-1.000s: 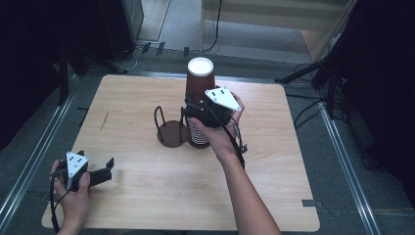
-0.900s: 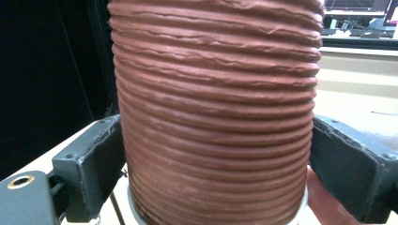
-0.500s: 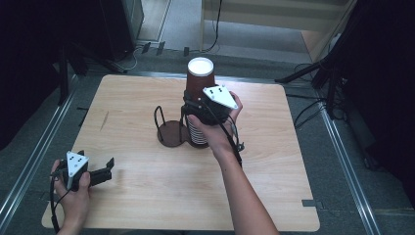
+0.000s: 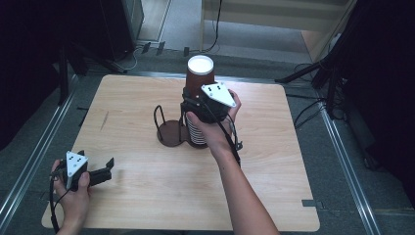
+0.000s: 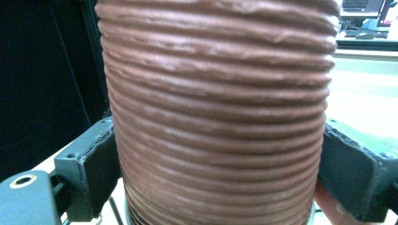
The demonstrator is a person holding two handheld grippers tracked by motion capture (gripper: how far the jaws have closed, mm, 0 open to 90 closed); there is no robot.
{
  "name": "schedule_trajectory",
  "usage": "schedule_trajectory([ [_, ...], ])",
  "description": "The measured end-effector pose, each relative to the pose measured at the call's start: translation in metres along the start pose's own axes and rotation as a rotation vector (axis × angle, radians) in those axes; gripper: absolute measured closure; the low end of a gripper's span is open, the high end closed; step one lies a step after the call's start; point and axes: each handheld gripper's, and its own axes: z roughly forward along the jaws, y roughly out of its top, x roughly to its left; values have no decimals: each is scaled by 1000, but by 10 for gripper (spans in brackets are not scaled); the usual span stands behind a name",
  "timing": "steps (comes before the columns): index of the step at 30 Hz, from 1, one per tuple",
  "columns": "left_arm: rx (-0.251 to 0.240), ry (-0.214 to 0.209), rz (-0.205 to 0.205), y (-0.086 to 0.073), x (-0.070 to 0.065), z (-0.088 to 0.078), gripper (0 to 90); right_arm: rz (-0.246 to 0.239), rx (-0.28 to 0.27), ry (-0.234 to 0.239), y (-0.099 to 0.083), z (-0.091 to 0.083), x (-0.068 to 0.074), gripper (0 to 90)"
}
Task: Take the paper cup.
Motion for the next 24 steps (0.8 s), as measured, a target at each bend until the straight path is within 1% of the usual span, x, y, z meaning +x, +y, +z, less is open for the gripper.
schedule_trajectory([
  [4,-3,0,1,0,0,0,0,-3,0,-3,3,1,0,95],
  [9,1,0,1,0,0,0,0,12,-4,4,10,2,0,100],
  [11,1,-2,2,0,0,0,0,17,-10,6,16,1,0,105],
  [14,-2,-5,3,0,1,0,0,10,-16,2,21,1,1,108],
  [17,-2,-8,2,0,1,0,0,18,-19,-3,27,1,2,112],
  [24,-4,-11,-7,0,1,0,0,25,-21,-4,34,3,2,114],
])
